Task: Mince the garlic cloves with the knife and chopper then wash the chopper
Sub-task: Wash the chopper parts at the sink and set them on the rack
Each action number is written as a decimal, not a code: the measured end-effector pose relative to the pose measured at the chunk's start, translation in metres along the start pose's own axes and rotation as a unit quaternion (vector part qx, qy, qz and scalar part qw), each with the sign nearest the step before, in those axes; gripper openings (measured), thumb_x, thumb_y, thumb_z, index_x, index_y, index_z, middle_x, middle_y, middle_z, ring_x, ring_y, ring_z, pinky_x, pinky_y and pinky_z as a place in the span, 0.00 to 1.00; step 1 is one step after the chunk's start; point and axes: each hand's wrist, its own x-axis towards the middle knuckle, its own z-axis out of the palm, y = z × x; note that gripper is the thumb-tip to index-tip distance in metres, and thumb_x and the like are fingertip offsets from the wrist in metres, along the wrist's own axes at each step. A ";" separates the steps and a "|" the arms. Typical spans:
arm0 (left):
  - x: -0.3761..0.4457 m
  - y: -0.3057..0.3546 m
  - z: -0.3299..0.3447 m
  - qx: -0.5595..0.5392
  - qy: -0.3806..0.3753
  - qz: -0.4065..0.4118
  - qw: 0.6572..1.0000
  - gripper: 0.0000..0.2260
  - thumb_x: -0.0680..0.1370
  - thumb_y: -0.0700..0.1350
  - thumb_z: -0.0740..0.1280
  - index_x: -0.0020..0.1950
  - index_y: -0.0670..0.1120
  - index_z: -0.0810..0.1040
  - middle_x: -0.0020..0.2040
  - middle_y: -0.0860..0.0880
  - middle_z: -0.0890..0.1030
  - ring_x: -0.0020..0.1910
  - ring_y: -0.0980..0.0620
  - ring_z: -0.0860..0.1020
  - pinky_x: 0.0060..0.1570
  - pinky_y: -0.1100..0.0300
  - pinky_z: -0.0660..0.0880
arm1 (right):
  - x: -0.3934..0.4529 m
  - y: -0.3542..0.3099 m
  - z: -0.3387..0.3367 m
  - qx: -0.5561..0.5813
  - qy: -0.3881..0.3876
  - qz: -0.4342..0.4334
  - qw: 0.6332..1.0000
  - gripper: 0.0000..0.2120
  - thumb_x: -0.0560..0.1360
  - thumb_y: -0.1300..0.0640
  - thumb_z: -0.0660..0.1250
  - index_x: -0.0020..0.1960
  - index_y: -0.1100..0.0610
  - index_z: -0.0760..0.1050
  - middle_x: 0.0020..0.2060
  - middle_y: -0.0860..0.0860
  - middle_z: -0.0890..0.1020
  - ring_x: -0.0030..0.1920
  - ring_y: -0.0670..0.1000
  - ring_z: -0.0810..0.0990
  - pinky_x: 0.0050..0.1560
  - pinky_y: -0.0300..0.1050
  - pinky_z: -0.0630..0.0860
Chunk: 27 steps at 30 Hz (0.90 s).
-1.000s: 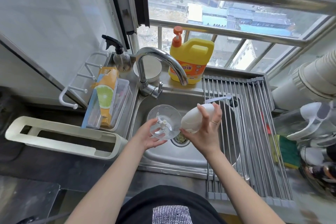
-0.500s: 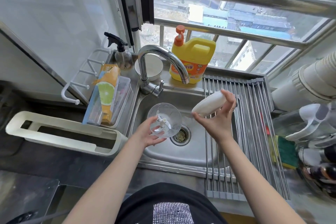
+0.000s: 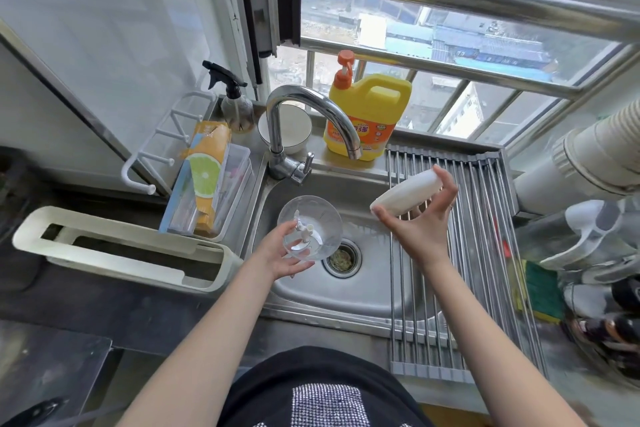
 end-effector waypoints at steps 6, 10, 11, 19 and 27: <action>0.000 0.001 0.000 0.002 -0.003 0.001 1.000 0.08 0.77 0.49 0.68 0.53 0.47 0.76 0.59 0.42 0.75 0.61 0.39 0.75 0.49 0.43 0.76 | 0.002 -0.009 0.000 0.016 -0.001 0.016 1.000 0.48 0.59 0.50 0.81 0.68 0.45 0.54 0.70 0.51 0.56 0.69 0.53 0.65 0.58 0.54 0.78; -0.001 0.001 -0.001 -0.010 -0.003 0.002 1.000 0.09 0.77 0.48 0.68 0.53 0.46 0.75 0.59 0.41 0.75 0.62 0.38 0.74 0.51 0.42 0.76 | 0.002 -0.014 -0.001 0.029 -0.005 0.023 0.999 0.47 0.59 0.51 0.80 0.68 0.45 0.54 0.70 0.50 0.56 0.68 0.53 0.66 0.58 0.54 0.78; -0.001 0.001 -0.001 -0.013 -0.004 0.001 1.000 0.08 0.77 0.48 0.68 0.53 0.46 0.75 0.58 0.42 0.75 0.62 0.38 0.74 0.52 0.42 0.76 | 0.001 -0.016 -0.001 0.029 -0.004 0.022 0.999 0.47 0.59 0.50 0.80 0.68 0.45 0.53 0.70 0.50 0.56 0.68 0.52 0.66 0.58 0.54 0.78; -0.003 0.000 0.001 -0.023 -0.010 -0.009 1.000 0.09 0.77 0.48 0.69 0.54 0.46 0.76 0.60 0.41 0.74 0.60 0.38 0.75 0.50 0.42 0.76 | -0.010 -0.014 0.011 -0.058 -0.056 0.051 0.995 0.46 0.61 0.52 0.81 0.67 0.43 0.54 0.71 0.56 0.52 0.66 0.56 0.63 0.65 0.45 0.66; -0.002 0.000 0.003 0.011 -0.032 -0.013 0.999 0.17 0.76 0.50 0.69 0.61 0.45 0.75 0.62 0.41 0.75 0.55 0.41 0.77 0.43 0.45 0.79 | -0.028 -0.012 0.031 -0.076 -0.115 0.092 0.986 0.47 0.60 0.47 0.79 0.71 0.37 0.55 0.72 0.53 0.52 0.68 0.57 0.63 0.65 0.52 0.68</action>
